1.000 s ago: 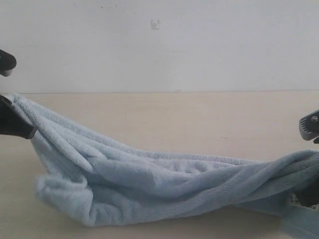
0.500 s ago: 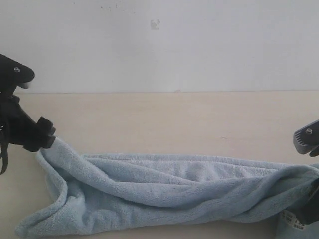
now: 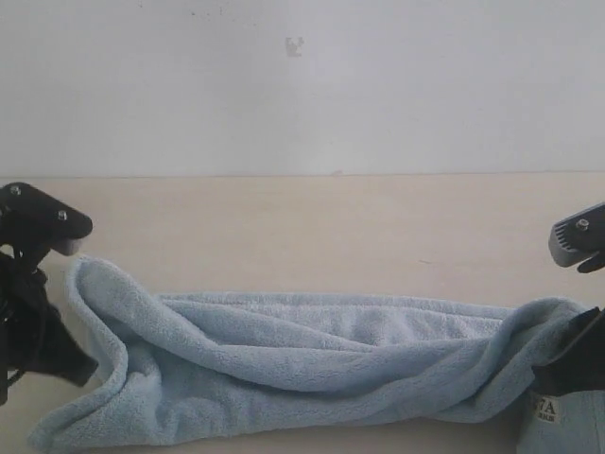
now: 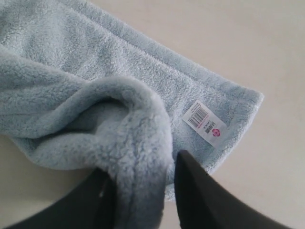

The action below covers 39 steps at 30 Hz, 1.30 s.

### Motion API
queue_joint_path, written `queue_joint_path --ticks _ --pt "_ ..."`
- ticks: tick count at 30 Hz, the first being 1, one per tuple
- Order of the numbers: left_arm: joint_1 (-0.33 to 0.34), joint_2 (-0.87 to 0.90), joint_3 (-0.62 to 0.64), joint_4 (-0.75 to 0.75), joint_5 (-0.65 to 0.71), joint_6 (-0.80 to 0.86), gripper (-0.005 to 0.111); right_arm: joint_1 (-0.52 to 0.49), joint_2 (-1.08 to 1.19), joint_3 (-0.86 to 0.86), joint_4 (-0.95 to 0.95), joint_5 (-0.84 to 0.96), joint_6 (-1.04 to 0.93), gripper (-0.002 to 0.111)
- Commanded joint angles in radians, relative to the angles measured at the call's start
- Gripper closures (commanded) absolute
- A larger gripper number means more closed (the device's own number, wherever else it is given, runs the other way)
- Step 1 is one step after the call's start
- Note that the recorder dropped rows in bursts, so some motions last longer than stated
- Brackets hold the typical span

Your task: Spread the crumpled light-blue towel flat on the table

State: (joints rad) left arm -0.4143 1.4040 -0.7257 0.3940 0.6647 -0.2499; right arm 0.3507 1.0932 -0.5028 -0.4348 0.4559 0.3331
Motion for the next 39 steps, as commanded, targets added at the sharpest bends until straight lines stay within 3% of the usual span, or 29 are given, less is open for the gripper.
queue_joint_path --ticks 1,9,15,18,21,26,39 --pt "-0.005 0.014 0.005 -0.217 0.139 0.237 0.102 -0.002 -0.001 0.002 -0.001 0.001 0.042 0.072" --pt "-0.005 0.13 0.005 -0.196 0.061 0.318 0.097 -0.002 -0.001 0.002 0.011 0.02 0.042 0.072" --pt "-0.004 0.193 0.005 -0.186 -0.041 0.362 0.063 -0.002 -0.001 0.002 0.014 0.02 0.047 0.072" --pt "-0.004 0.231 0.005 -0.138 -0.075 0.36 0.053 -0.002 -0.001 0.002 0.014 0.019 0.047 0.072" --pt "-0.004 0.261 0.005 -0.122 -0.077 0.351 0.057 -0.002 -0.001 0.002 0.014 0.014 0.047 0.072" --pt "-0.004 0.258 -0.006 -0.107 -0.062 0.293 0.103 -0.002 -0.001 0.002 0.014 0.004 0.047 0.072" --pt "-0.004 0.099 -0.07 0.033 0.098 0.093 0.103 -0.002 -0.001 0.002 0.014 0.0 0.047 0.072"
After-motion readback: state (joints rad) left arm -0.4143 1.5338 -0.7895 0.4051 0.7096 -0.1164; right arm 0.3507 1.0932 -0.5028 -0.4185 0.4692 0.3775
